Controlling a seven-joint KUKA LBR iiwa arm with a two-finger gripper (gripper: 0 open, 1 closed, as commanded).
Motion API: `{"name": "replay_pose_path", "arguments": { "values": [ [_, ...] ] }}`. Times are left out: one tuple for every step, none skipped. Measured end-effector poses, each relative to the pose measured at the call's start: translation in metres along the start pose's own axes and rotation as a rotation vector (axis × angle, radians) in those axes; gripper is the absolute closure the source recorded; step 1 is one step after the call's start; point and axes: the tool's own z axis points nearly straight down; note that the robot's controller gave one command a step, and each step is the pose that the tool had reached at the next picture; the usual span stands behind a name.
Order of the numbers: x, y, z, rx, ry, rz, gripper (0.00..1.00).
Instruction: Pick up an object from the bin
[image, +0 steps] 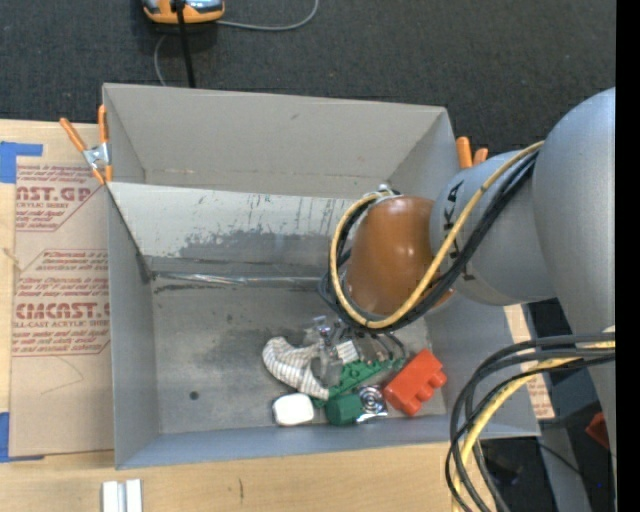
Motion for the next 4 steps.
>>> {"name": "replay_pose_path", "arguments": {
  "values": [
    [0.0,0.0,0.0,0.0,0.0,0.0,1.0],
    [0.001,0.0,-0.004,-0.001,0.004,0.0,1.0],
    [0.001,0.0,-0.015,0.0,0.005,0.0,1.0],
    [0.002,0.001,-0.027,-0.002,0.011,0.0,1.0]
  ]
}}
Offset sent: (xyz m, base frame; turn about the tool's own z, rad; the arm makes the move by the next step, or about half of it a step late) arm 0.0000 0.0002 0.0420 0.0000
